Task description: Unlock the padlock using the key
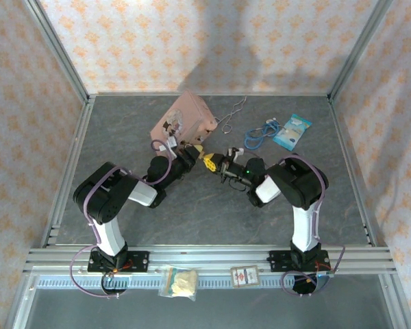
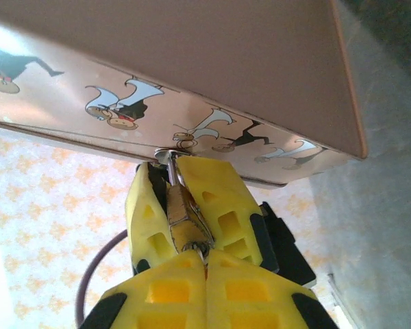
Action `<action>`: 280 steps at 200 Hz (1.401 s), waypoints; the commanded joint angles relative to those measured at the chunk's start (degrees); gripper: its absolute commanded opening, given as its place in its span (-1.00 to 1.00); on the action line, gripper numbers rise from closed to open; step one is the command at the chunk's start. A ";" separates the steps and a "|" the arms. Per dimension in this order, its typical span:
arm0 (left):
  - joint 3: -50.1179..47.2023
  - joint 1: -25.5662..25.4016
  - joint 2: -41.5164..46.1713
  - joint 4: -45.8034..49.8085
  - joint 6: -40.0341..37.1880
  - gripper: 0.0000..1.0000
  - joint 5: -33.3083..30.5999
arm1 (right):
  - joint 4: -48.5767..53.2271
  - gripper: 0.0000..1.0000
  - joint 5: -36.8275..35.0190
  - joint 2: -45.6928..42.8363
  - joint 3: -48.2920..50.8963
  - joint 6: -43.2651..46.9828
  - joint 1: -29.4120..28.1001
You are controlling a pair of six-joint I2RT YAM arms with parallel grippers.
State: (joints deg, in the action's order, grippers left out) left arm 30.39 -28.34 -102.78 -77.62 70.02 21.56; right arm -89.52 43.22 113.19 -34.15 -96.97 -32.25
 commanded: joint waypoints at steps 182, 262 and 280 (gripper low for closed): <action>-1.14 -3.13 -0.38 -3.21 -2.91 -1.00 3.99 | 0.67 -0.76 -3.05 -0.76 -2.57 0.20 0.89; 0.42 -2.12 4.38 12.37 0.33 -1.00 -0.81 | 26.94 -0.25 -4.34 -10.74 -1.27 28.45 1.30; 1.05 -1.81 5.02 13.68 0.85 -1.00 -0.84 | 39.31 -0.19 -7.47 -14.45 -1.65 38.72 1.26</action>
State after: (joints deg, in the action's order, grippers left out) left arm 29.91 -29.65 -99.79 -67.68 69.17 18.90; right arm -65.30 40.82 104.44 -34.94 -75.37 -31.62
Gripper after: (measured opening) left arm 0.101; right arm 0.392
